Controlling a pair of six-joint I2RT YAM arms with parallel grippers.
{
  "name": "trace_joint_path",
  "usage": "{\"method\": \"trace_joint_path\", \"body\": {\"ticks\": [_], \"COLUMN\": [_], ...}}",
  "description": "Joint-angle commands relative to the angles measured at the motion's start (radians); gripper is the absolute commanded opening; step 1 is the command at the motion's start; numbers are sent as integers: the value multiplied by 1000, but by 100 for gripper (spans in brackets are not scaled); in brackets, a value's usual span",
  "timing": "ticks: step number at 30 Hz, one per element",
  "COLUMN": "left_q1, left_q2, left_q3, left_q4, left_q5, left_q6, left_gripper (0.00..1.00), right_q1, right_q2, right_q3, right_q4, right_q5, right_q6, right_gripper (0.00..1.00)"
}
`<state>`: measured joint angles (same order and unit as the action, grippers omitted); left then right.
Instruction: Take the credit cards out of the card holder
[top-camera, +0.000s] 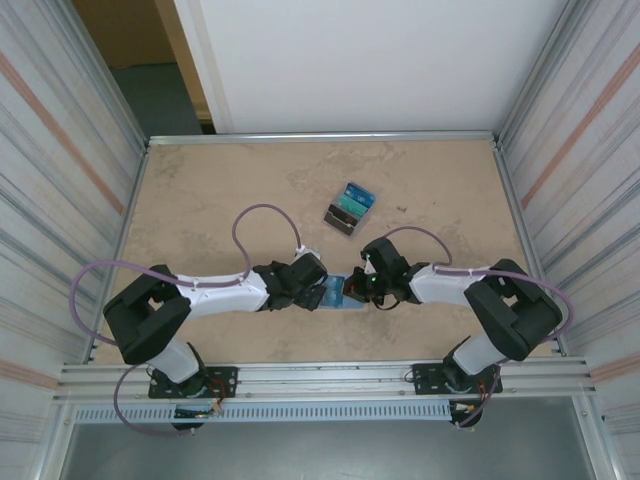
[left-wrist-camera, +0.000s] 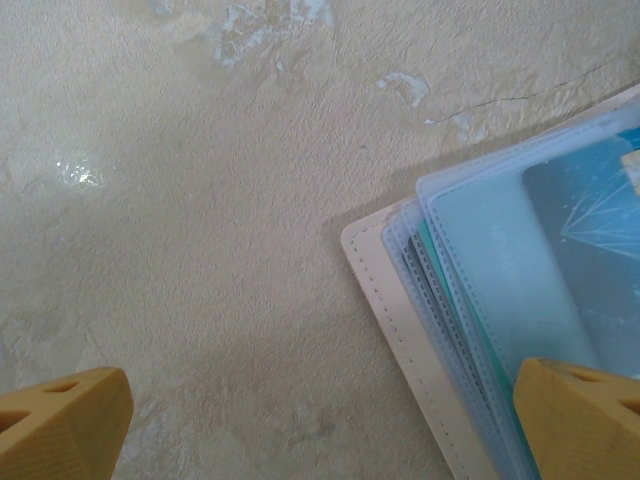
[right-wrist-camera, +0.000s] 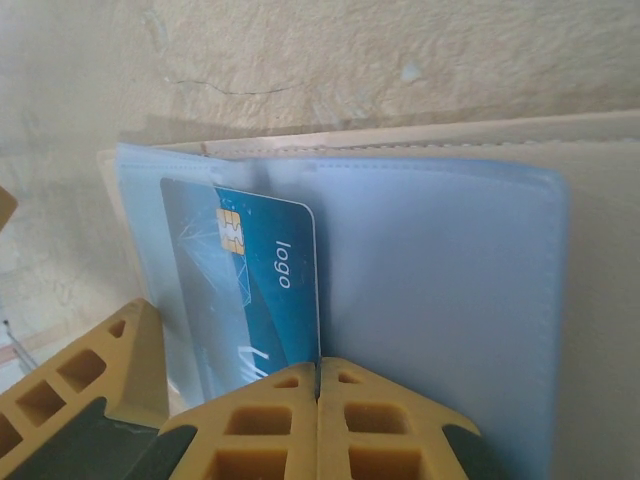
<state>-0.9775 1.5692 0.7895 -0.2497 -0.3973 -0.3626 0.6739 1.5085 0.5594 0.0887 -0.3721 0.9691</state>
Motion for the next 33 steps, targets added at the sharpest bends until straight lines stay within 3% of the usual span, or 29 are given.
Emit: {"method": "trace_joint_path", "body": {"ticks": [1,15,30,33], "left_q1": [-9,-9,-14,-13], "left_q2": [0,-66,67,75], "left_q3": [11,49,73,71], "left_q4": [-38,6,42,36], "left_q5": [-14,14,58,57], "left_q6": [17,77,96,93], "left_gripper": [99,99,99,99], "right_q1": [-2,-6,-22,-23], "right_q2": [-38,-79,-87,-89], "right_q3": [20,40,16,2], "right_q4": [-86,-123,-57,-7], "right_q5": [45,51,15,-17], "right_q6": [-38,-58,-62,-64], "right_gripper": [0,0,0,5]}}
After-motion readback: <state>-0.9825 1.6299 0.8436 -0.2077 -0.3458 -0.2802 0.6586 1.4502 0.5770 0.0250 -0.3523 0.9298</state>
